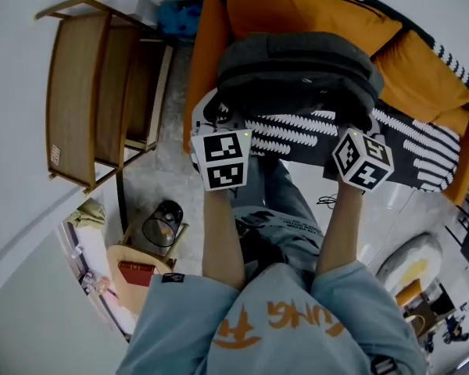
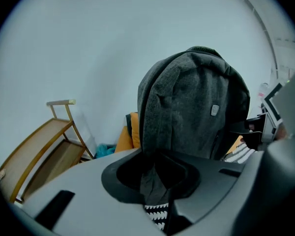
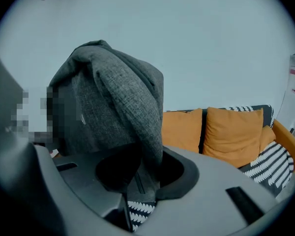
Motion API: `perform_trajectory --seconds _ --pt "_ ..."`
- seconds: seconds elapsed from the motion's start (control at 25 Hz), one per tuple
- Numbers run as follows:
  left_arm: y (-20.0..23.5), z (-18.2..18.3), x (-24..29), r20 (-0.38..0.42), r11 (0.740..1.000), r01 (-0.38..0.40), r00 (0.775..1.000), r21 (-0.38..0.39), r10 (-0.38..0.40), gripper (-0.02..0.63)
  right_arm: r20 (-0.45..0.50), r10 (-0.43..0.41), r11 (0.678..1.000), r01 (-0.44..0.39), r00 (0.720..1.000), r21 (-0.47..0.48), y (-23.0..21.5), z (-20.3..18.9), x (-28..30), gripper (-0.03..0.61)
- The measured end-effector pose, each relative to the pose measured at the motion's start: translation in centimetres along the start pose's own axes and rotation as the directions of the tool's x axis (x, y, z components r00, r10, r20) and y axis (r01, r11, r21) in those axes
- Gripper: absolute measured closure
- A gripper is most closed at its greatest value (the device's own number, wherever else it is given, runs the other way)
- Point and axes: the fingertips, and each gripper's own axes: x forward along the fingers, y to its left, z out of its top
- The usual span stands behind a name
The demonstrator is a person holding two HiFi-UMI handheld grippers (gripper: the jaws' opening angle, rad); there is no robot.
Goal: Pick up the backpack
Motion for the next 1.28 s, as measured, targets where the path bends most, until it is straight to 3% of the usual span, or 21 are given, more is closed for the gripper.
perform_trajectory --seconds 0.16,0.36,0.72,1.04,1.28 --pt "-0.5 1.9 -2.4 0.036 1.0 0.001 0.999 -0.011 -0.001 0.537 0.054 0.016 0.999 -0.014 0.998 -0.037 0.4 2.6 -2.4 0.488" --pt "-1.6 5.3 -5.0 0.103 0.999 -0.002 0.995 0.034 -0.001 0.537 0.12 0.022 0.998 -0.015 0.993 -0.056 0.0 5.4 -5.2 0.491" --pt "-4.4 11.6 -8.4 0.226 0.998 0.04 0.973 0.046 -0.049 0.538 0.251 0.016 0.996 0.007 0.968 -0.092 -1.9 11.5 -10.3 0.499" --pt "-6.7 17.7 -11.8 0.34 0.992 0.04 0.937 0.124 -0.08 0.538 0.378 0.011 0.993 0.036 0.926 -0.116 -3.1 16.9 -15.0 0.505" --pt "-7.7 22.9 -15.4 0.45 0.99 0.008 0.89 0.144 -0.073 0.54 0.497 0.046 0.988 0.033 0.866 -0.149 -3.1 21.9 -18.8 0.509"
